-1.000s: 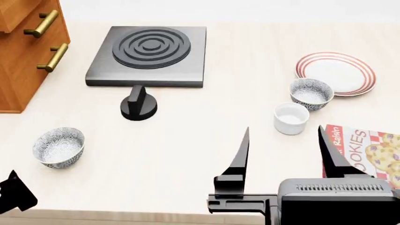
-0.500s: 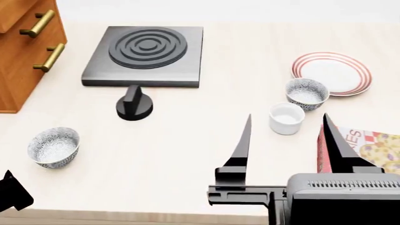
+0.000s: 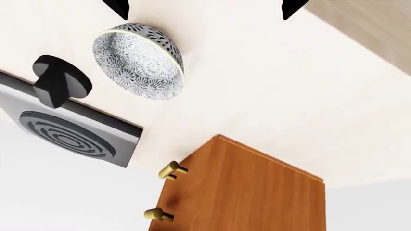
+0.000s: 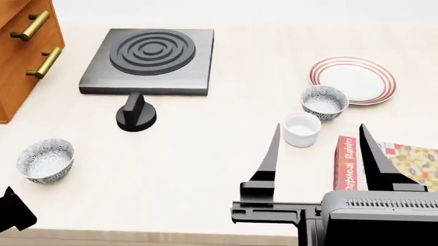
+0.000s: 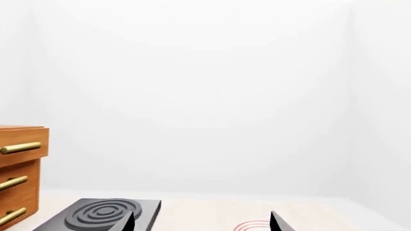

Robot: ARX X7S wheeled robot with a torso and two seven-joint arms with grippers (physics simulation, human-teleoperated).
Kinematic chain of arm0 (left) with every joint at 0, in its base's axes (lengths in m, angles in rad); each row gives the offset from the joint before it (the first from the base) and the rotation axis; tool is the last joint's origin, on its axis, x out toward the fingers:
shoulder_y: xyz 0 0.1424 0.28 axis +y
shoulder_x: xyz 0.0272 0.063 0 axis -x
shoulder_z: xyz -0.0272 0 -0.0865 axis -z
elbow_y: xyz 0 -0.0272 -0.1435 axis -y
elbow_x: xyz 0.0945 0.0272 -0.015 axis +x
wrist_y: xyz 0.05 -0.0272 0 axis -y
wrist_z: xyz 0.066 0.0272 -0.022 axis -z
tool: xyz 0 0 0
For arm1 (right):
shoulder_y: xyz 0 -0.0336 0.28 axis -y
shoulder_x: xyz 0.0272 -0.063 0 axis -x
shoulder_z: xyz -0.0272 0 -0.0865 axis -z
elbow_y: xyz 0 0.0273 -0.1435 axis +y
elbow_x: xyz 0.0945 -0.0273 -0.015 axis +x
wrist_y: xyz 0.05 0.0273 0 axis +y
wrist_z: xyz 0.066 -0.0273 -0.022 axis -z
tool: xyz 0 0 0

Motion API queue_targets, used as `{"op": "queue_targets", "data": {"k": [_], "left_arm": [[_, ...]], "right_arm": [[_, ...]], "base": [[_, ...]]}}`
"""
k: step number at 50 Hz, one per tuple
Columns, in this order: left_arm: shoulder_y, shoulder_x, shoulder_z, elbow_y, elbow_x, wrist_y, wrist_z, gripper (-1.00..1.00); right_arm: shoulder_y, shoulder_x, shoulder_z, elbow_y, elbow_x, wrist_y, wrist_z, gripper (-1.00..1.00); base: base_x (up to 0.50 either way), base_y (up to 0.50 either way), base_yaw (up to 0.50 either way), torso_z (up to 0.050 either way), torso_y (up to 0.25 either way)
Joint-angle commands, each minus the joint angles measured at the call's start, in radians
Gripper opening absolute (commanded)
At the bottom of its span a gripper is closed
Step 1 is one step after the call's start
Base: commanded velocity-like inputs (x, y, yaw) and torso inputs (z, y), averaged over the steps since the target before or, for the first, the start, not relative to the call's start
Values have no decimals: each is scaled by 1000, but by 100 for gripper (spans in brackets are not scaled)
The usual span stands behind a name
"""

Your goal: Pick the akita bowl between the plate and the ramekin and place it on the plate.

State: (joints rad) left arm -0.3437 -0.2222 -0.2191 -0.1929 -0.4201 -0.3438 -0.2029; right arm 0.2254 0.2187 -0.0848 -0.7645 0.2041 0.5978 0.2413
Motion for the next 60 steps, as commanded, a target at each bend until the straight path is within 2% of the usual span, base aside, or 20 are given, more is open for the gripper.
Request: {"op": "queue_targets", "data": {"k": [1,60], "left_arm": [[1,-2,3,2,-3,1,-4,100],[0,-14,20,-7,-21,9,-18,100]], "right_arm": [[-2,5,7,-1,11,-3,7,100],[-8,27,17,0,57,-13,35,100]], "base": [[0,-78,0,0,0],[0,-80,0,0,0]]}}
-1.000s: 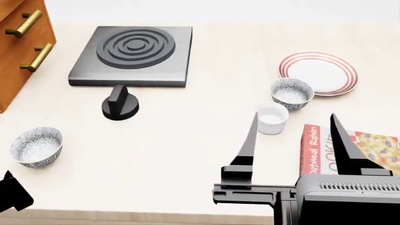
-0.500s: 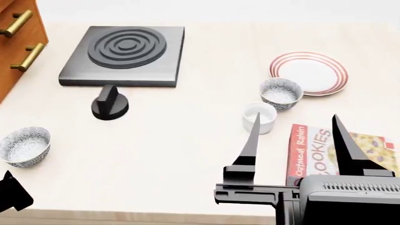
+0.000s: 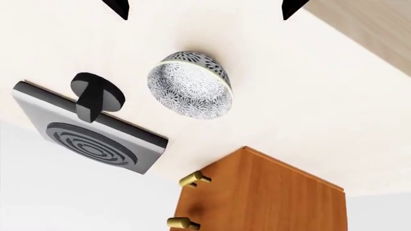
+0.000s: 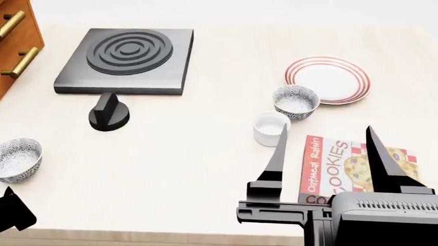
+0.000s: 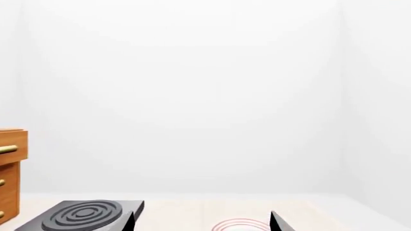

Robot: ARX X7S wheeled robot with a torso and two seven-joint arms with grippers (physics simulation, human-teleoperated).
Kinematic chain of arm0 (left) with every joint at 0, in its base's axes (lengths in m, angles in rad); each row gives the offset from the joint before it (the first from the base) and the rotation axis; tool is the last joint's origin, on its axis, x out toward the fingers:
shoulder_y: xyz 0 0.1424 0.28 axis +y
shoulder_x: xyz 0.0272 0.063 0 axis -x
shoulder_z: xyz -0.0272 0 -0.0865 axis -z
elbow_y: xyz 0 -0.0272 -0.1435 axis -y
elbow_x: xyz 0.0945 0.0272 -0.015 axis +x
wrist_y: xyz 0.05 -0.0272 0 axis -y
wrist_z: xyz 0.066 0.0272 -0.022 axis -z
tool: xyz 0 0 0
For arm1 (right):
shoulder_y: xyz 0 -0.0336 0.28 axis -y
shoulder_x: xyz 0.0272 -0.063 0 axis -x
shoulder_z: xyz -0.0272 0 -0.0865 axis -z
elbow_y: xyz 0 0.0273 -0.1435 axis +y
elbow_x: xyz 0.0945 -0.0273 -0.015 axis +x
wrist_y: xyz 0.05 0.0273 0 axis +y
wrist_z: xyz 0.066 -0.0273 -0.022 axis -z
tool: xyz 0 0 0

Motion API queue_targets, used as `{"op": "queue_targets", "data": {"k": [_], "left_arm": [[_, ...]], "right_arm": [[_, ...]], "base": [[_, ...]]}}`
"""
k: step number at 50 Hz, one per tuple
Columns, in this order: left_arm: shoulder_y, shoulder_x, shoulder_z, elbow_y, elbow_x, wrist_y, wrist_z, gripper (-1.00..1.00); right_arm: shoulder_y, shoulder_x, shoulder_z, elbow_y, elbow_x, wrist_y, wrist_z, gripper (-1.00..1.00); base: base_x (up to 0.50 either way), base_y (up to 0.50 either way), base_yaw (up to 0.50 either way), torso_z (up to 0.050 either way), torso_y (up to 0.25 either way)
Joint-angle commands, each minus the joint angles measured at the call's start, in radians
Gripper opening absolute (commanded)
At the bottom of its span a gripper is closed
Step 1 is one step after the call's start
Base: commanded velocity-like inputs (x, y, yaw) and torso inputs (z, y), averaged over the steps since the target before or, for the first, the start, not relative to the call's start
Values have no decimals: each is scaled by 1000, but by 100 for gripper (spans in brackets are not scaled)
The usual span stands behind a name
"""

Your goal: Pick the akita bowl between the plate and the ramekin and place it on the plate.

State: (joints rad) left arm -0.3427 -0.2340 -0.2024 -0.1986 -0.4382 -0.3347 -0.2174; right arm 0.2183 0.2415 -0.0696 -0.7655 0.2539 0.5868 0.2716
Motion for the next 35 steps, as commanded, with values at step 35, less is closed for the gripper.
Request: {"op": "queue_targets", "data": {"k": [35], "left_arm": [[1,-8,12,1,-14,5,-10,100]], "right_arm": [[1,23,-10,10,16,-6,25,100]], "base": [[0,-87,0,0,0]]}}
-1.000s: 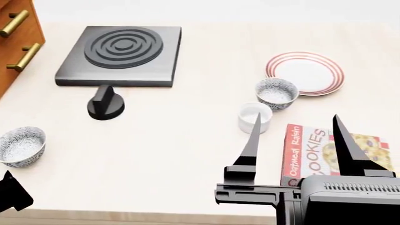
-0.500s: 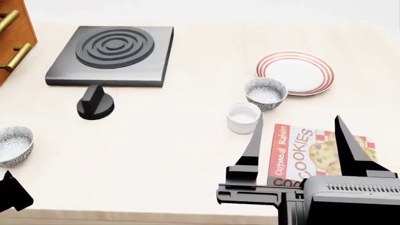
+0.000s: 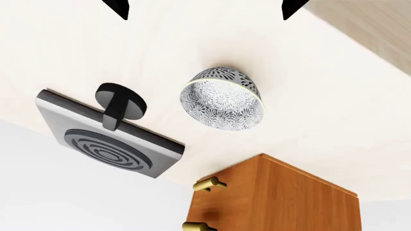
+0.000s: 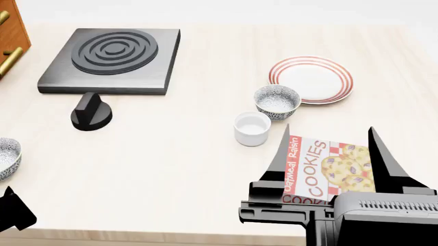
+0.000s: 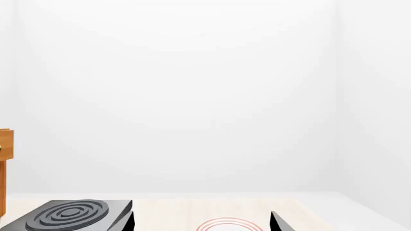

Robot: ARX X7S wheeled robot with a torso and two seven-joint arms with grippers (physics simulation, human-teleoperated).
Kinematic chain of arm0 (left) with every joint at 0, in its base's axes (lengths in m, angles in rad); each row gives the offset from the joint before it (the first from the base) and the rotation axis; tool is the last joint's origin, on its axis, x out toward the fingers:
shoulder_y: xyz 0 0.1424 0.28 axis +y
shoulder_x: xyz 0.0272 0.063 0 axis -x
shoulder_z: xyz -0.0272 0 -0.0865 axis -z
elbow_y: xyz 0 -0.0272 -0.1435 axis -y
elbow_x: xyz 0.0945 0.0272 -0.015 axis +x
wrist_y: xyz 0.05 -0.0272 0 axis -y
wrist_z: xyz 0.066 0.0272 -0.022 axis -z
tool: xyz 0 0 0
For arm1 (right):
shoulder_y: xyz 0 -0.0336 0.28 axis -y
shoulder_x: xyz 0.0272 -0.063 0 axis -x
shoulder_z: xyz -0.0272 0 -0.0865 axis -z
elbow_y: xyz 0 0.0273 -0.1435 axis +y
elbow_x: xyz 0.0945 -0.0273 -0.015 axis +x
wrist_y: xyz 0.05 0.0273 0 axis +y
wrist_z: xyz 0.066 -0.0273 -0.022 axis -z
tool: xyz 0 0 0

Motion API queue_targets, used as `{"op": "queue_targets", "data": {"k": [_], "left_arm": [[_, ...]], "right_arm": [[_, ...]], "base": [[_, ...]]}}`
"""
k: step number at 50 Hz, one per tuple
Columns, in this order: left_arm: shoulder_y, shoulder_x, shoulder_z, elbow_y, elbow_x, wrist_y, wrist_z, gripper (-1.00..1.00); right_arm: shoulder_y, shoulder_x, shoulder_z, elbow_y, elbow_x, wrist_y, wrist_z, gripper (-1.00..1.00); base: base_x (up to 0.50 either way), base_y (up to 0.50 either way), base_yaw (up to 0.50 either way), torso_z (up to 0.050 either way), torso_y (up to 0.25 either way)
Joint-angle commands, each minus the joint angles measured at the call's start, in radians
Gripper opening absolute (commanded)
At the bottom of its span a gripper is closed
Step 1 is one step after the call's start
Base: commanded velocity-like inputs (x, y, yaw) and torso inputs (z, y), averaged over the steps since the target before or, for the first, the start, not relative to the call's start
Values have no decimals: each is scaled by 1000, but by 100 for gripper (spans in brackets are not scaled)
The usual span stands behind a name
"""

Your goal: Pick the akita bowl between the plate and the ramekin and place it on the plate.

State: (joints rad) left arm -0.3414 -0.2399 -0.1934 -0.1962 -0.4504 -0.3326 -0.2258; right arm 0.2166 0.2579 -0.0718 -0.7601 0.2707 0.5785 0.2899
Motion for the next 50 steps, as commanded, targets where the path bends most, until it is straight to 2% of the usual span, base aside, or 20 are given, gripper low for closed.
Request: {"op": "queue_targets", "data": {"k": [1,50], "left_arm": [[0,-2,3,-2,-3,3,-2,100],[4,-11,14,4,-19,4,-14,100]], "right_arm": [[3,7,-8,4,0,3,7,100],[-2,28,-18,12,22,-14,19,100]], "base": [[0,0,0,0,0],[221,0,0,0,0]]}}
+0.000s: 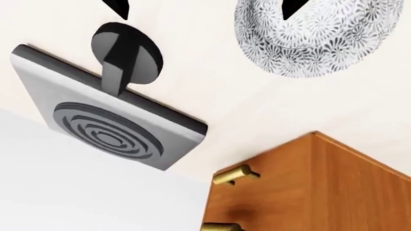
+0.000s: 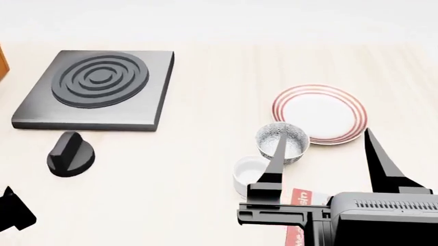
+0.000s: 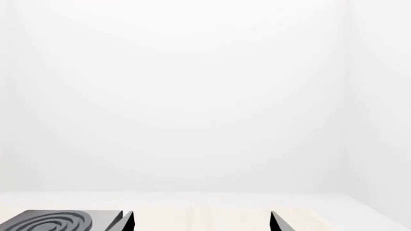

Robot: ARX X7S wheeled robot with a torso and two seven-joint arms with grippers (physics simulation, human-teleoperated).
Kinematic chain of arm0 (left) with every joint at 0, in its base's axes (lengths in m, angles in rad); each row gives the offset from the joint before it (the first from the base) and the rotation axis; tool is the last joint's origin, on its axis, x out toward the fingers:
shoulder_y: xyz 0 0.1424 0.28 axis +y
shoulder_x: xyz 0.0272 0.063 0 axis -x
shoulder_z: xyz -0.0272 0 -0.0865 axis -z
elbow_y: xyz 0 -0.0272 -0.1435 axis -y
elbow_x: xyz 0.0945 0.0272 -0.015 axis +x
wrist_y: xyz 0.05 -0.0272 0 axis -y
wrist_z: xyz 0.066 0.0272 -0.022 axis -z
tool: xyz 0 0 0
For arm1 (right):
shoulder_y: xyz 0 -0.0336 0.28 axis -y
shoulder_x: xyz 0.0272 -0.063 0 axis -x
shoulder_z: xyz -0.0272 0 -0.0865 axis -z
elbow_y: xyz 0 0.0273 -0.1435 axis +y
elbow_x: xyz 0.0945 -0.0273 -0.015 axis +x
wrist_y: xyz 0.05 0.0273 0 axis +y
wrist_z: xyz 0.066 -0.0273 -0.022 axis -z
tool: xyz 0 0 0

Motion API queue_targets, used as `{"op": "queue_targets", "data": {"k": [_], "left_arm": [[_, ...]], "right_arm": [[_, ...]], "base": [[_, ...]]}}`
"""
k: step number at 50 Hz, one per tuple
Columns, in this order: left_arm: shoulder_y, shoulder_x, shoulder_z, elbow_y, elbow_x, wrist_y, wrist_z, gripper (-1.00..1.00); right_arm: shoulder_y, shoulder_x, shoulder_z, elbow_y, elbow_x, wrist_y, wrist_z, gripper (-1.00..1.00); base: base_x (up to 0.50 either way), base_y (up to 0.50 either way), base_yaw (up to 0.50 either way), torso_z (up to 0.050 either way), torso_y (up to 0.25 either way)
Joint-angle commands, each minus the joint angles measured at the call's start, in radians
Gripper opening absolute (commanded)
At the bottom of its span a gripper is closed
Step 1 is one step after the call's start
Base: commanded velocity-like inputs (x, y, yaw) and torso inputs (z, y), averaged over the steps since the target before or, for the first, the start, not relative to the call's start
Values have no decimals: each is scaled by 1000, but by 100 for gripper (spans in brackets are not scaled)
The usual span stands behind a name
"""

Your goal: Pick the akita bowl between the plate and the ramekin and place it on the plate.

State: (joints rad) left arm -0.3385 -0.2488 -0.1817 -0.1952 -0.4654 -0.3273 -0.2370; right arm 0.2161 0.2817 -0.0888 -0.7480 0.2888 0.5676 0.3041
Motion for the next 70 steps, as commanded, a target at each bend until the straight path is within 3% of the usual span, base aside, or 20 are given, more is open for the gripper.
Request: {"op": "queue_targets", "data": {"k": [1,70], "left_arm": [[0,-2,3,-2,-3,3,-1,100],[-2,-12,19,-11,-21,13,-13,100]], "right_arm": [[-2,4,-1,0,3,-4,5,100],[2,29,-25,17,20,-19,27,100]], "base": [[246,0,0,0,0],[247,0,0,0,0]]}}
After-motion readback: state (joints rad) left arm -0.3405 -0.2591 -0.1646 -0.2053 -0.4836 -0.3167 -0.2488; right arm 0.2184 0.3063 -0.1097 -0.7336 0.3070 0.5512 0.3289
